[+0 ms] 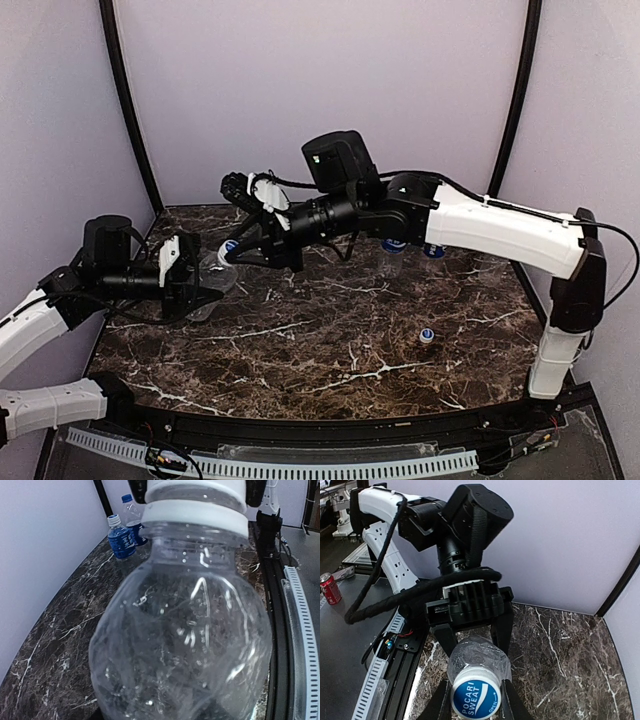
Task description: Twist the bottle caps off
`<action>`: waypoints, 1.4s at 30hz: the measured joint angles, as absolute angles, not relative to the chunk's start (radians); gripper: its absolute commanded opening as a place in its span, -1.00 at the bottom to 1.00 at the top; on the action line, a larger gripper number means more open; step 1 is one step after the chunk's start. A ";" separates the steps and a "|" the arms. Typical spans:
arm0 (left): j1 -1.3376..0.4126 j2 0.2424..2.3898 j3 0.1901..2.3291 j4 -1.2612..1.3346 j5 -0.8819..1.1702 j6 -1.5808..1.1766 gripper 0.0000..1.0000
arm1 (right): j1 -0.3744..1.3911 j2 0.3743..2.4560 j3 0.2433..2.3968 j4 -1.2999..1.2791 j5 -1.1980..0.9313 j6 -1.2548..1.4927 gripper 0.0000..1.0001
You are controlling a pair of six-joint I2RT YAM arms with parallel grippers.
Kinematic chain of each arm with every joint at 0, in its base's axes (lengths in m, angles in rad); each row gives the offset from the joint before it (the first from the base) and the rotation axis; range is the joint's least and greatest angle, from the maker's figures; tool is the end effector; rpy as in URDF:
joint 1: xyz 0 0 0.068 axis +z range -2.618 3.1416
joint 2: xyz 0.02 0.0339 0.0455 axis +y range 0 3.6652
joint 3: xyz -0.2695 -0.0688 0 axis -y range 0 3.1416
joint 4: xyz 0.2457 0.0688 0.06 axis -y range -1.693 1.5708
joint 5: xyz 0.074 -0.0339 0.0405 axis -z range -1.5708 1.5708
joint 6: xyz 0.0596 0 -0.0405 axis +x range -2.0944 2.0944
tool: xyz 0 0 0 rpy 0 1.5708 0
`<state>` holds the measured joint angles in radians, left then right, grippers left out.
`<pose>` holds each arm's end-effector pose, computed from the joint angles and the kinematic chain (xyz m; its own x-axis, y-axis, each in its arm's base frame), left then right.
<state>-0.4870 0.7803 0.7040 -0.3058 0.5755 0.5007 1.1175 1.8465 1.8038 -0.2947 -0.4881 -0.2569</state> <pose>0.1555 -0.1190 0.2980 0.1136 0.3955 -0.9114 0.8941 0.3593 0.2674 0.1767 0.4266 0.3804 0.1108 -0.2850 -0.9521 -0.9922 -0.0863 -0.0896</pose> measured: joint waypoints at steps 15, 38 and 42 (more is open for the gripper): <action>-0.480 0.770 0.706 -0.305 0.707 0.379 -0.39 | 1.143 1.851 1.901 -0.463 -0.435 -0.448 0.97; -0.480 0.768 0.706 -0.128 0.192 0.464 -0.41 | 1.118 2.057 2.206 -0.380 -0.159 0.295 0.51; -0.480 0.770 0.706 -0.128 0.189 0.468 -0.41 | 1.116 2.075 2.210 -0.408 -0.159 0.322 0.15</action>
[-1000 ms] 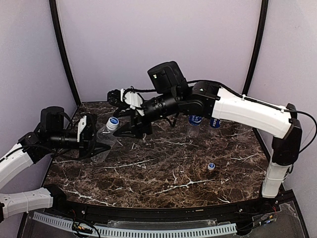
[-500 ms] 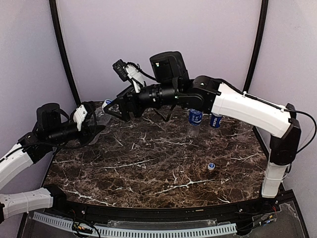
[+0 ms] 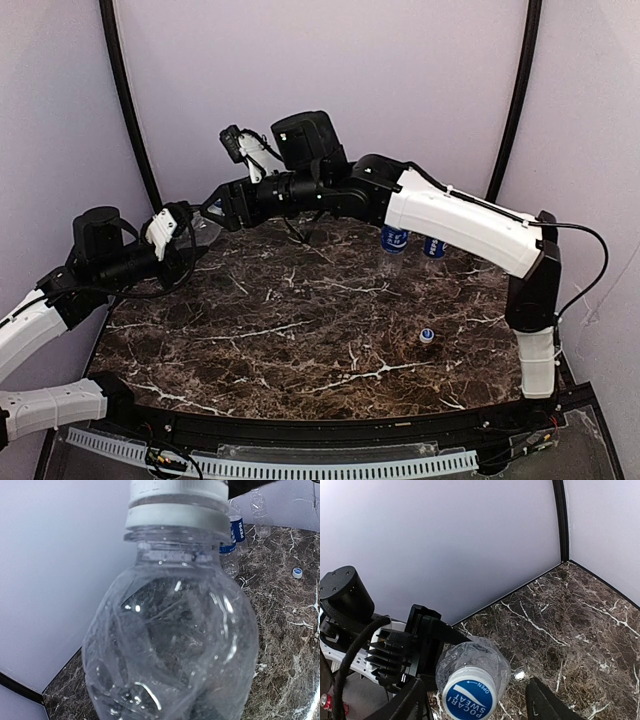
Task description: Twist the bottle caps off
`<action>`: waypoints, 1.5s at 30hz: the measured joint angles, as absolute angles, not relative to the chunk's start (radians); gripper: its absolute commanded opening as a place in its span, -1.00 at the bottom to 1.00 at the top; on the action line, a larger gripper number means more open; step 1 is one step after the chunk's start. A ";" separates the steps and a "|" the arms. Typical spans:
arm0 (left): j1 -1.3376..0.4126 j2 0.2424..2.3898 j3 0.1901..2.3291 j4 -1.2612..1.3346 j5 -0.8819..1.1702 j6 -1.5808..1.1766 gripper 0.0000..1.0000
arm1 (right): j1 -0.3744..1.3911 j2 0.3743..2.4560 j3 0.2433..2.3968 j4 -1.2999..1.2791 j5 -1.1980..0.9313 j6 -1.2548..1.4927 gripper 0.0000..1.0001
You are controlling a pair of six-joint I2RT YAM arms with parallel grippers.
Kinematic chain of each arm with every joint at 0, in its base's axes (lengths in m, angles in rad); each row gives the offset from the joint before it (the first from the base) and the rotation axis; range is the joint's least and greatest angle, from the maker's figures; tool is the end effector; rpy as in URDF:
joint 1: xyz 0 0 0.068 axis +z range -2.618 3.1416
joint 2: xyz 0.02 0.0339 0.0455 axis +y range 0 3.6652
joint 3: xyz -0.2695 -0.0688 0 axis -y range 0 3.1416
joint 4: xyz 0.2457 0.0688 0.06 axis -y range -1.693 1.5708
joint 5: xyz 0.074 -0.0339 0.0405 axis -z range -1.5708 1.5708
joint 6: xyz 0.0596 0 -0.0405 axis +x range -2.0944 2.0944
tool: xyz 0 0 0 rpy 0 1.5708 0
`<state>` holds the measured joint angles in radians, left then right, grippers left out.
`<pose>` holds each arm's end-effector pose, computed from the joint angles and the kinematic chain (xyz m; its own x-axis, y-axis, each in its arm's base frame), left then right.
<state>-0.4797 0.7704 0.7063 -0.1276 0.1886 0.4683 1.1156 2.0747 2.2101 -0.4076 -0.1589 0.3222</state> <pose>0.1774 -0.1049 0.3201 0.1275 0.4335 -0.8921 0.6265 0.6621 0.4112 0.2173 0.4653 0.4064 -0.4142 -0.1349 -0.9001 -0.8674 0.3584 0.3453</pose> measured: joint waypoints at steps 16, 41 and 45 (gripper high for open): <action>-0.475 0.773 0.698 -0.157 0.252 0.486 -0.39 | 1.099 2.020 2.085 -0.360 -0.300 0.166 -1.00; -0.478 0.752 0.690 -0.342 0.710 0.463 -0.39 | 1.152 1.840 1.872 -0.455 -0.515 -0.447 0.97; -0.478 0.750 0.689 -0.300 0.632 0.456 -0.39 | 1.142 1.840 1.872 -0.382 -0.466 -0.218 0.73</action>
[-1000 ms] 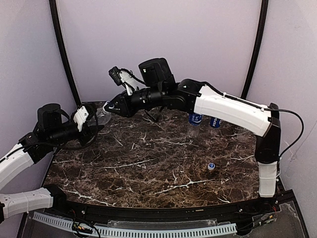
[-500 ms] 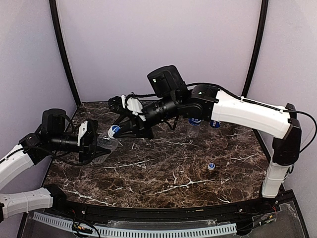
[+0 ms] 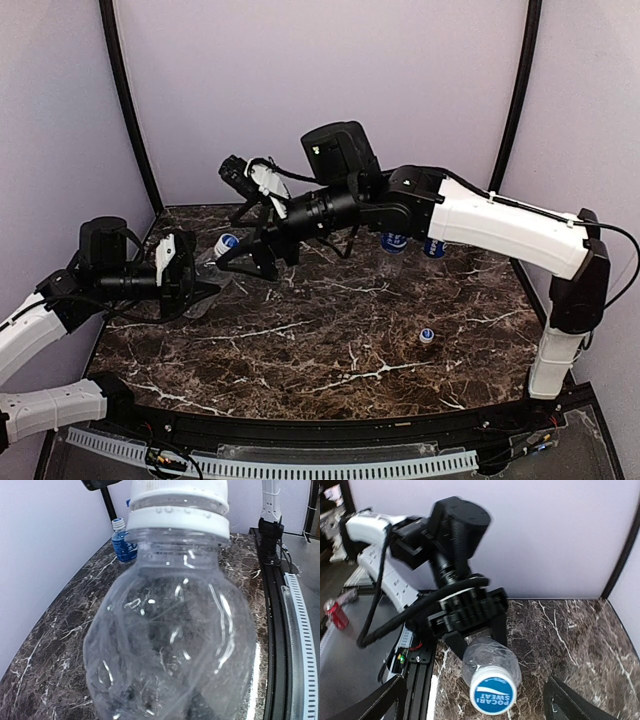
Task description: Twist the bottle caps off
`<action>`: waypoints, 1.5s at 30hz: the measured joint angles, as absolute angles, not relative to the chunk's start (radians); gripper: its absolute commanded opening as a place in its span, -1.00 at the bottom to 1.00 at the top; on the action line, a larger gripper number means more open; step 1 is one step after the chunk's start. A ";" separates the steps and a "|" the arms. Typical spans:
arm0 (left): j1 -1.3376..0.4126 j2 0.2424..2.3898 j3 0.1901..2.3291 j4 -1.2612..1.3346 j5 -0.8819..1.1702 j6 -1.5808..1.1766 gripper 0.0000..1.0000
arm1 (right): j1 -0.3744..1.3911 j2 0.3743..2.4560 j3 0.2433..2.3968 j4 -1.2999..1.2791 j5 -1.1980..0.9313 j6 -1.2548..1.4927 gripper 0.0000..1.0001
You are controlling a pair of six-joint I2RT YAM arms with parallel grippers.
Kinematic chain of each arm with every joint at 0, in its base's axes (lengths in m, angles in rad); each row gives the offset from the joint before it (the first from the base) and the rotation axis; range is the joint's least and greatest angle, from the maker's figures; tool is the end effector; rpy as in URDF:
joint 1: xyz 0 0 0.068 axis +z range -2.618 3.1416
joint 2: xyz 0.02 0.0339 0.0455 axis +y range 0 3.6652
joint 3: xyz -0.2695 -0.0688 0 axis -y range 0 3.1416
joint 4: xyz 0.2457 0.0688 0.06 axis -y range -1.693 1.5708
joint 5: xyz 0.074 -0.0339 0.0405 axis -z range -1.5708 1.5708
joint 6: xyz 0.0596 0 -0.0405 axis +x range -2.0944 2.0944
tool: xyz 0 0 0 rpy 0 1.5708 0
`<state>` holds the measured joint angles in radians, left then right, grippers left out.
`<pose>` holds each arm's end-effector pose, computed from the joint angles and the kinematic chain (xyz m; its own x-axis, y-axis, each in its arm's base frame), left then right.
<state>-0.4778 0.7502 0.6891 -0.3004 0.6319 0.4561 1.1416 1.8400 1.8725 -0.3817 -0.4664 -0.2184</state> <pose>0.1489 -0.1168 0.2989 0.0976 0.3497 -0.9318 0.9119 0.3436 0.2244 0.1649 0.4248 0.3977 0.0751 -0.3010 -0.9507 -0.9954 -0.0796 -0.0534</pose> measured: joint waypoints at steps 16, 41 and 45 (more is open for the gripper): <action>-0.478 0.751 0.680 -0.208 0.470 0.456 -0.39 | 1.113 1.846 1.851 -0.254 -0.223 0.337 0.46; -0.476 0.761 0.679 -0.203 0.437 0.460 -0.38 | 1.131 1.924 1.940 -0.342 -0.264 0.324 -0.36; -0.476 0.761 0.679 -0.205 0.430 0.461 -0.39 | 1.131 1.925 1.940 -0.347 -0.262 0.316 -0.86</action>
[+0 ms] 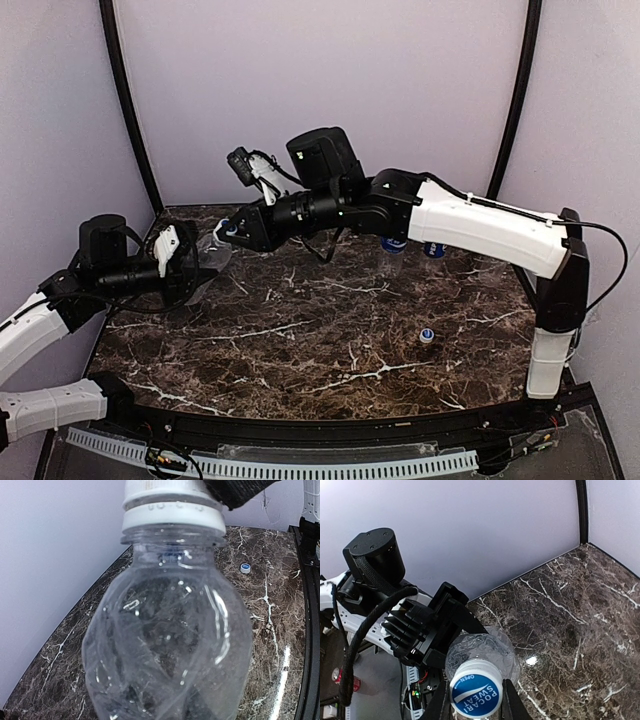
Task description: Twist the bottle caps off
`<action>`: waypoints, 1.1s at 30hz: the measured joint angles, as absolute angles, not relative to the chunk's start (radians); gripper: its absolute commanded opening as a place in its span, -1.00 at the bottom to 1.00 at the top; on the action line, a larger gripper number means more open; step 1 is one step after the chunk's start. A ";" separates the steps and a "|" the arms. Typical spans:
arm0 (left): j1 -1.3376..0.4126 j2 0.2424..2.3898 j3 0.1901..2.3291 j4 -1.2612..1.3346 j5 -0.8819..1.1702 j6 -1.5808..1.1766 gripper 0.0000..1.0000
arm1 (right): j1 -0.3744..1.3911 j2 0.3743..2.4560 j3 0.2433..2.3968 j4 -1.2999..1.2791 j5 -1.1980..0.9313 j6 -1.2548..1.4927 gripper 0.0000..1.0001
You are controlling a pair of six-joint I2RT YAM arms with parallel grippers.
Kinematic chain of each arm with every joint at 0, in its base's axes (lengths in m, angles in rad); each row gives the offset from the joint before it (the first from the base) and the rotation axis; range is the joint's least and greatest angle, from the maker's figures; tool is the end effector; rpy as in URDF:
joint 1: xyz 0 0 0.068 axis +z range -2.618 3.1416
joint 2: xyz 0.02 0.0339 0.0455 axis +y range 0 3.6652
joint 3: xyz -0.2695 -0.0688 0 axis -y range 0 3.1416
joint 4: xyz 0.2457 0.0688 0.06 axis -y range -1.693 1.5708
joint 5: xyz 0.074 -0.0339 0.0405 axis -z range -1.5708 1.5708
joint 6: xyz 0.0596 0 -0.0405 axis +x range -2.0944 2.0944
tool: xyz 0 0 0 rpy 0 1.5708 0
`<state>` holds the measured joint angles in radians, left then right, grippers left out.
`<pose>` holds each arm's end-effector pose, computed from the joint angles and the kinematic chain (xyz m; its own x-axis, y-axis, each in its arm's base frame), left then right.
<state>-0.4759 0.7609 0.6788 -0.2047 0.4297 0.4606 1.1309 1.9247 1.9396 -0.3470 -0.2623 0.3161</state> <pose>0.1642 -0.1126 0.3027 0.1177 0.3939 -0.9116 0.8030 0.5023 0.3208 0.1915 0.4432 0.3871 -0.4361 -0.2215 -0.8722 -0.8866 0.2718 0.3742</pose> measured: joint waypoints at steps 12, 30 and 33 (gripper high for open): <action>-0.471 0.757 0.677 -0.297 0.609 0.496 -0.47 | 1.131 1.871 1.846 -0.363 -0.435 -0.085 -1.00; -0.475 0.740 0.670 -0.438 0.789 0.543 -0.58 | 1.230 1.843 1.847 -0.536 -0.316 -0.661 0.97; -0.476 0.734 0.667 -0.376 0.710 0.500 -0.59 | 1.222 1.842 1.848 -0.505 -0.311 -0.544 0.97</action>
<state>-0.4755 0.7338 0.6674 -0.3756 0.7101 0.5003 1.2224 1.8423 1.8481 -0.5049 -0.3111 -0.5442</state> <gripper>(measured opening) 0.292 0.985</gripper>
